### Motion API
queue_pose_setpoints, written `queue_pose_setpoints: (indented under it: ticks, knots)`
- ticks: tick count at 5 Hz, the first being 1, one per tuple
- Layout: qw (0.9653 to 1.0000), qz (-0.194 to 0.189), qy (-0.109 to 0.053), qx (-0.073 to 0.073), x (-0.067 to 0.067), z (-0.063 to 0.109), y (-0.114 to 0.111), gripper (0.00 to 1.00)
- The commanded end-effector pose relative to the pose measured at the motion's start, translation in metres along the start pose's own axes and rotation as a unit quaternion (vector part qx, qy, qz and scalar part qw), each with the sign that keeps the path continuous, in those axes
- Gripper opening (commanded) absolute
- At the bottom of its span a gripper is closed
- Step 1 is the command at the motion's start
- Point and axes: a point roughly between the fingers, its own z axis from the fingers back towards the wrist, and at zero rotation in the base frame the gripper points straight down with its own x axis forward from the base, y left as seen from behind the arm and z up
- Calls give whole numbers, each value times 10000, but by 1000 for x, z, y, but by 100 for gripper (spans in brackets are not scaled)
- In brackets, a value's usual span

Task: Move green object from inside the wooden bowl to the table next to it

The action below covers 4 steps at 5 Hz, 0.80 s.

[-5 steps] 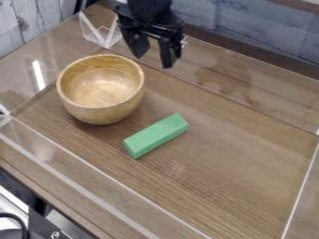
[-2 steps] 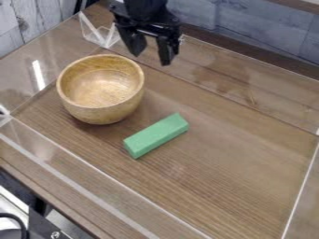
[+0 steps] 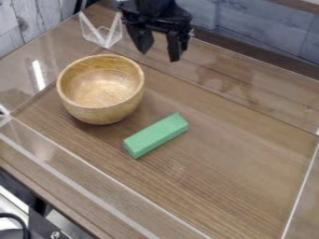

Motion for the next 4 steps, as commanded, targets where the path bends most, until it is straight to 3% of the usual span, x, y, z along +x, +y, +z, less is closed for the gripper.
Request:
queue_pose_setpoints:
  ticks: [1, 2, 4]
  knots:
    - [9991, -245, -352, 29, 8, 33, 5, 100]
    - [9993, -226, -312, 35, 8, 17, -15, 100]
    - [9989, -365, -289, 21, 20, -17, -17, 100]
